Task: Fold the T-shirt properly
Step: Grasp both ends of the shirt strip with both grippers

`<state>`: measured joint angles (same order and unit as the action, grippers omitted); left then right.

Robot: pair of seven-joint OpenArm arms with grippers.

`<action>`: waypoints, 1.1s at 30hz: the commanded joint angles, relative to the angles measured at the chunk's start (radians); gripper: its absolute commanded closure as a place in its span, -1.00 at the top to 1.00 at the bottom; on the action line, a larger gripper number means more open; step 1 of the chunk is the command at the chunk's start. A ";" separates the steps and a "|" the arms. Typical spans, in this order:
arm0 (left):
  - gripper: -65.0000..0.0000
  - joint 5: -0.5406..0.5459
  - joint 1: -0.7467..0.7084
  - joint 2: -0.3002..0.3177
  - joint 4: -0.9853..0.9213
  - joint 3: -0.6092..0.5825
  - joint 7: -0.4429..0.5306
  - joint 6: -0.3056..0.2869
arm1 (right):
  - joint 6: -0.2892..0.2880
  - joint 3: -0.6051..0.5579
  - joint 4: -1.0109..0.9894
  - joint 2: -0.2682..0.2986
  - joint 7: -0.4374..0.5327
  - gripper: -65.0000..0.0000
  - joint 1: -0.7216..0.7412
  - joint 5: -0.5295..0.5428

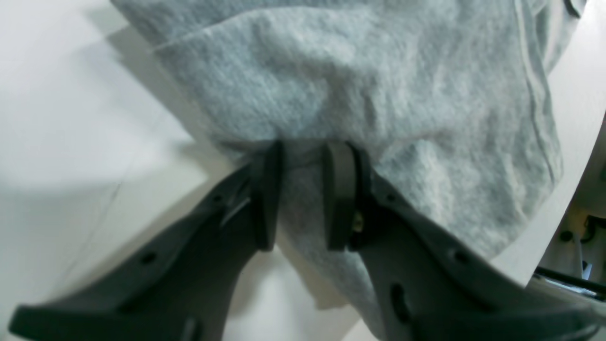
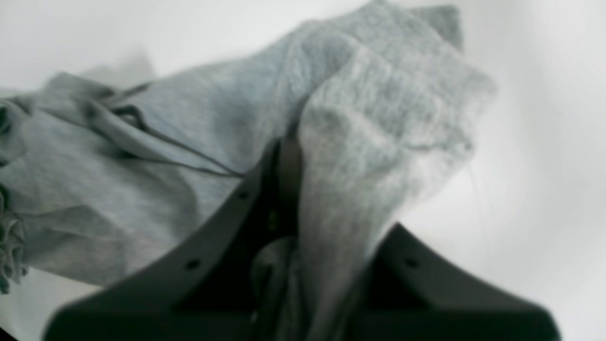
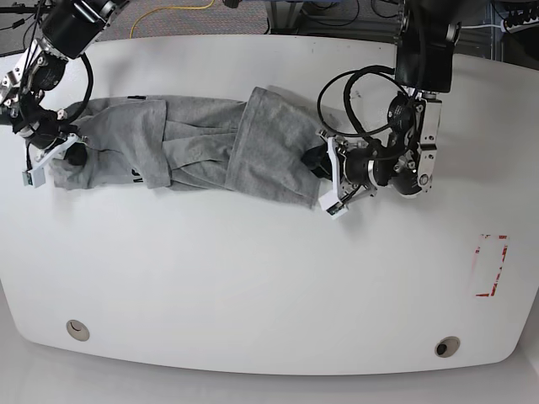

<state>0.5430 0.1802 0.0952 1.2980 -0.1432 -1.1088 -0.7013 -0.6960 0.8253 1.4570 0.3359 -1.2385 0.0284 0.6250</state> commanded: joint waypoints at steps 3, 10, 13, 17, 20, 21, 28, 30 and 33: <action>-0.57 -0.050 -0.005 -0.002 -0.027 -0.014 -0.044 0.003 | -0.002 0.002 0.135 -0.002 -0.047 -1.00 0.014 0.017; -0.57 -0.050 -0.009 -0.001 -0.028 -0.011 -0.044 0.033 | -0.002 -0.040 0.345 -0.051 -0.068 -1.00 -0.031 0.017; -0.57 -0.050 -0.011 -0.001 -0.030 -0.009 -0.043 0.061 | -0.002 -0.105 0.434 -0.071 -0.068 -1.00 -0.055 0.023; -0.57 -0.050 -0.011 -0.007 -0.030 -0.009 -0.041 0.099 | -0.002 -0.165 0.518 -0.114 -0.068 -1.00 -0.072 0.026; -0.57 -0.048 -0.011 -0.015 -0.030 -0.009 -0.040 0.130 | -0.002 -0.194 0.545 -0.148 -0.068 -1.00 -0.081 0.026; -0.57 -0.048 -0.011 -0.027 -0.030 -0.009 -0.035 0.141 | -0.002 -0.202 0.546 -0.159 -0.068 -1.00 -0.083 0.026; -0.57 -0.047 -0.021 -0.064 -0.045 -0.009 0.017 0.190 | -0.002 -0.246 0.548 -0.225 -0.068 -1.00 -0.084 0.026; -0.57 -0.047 -0.025 -0.079 -0.061 -0.009 0.025 0.200 | -0.002 -0.263 0.551 -0.237 -0.068 -1.00 -0.086 0.026; -0.57 -0.047 -0.025 -0.096 -0.082 -0.009 0.037 0.219 | -0.002 -0.291 0.554 -0.263 -0.067 -1.00 -0.097 0.026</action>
<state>0.5686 0.1635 0.0086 1.2392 -0.1467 -1.0054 -0.5152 -0.6979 0.5449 1.9862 0.0807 -1.3319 -0.0692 0.6258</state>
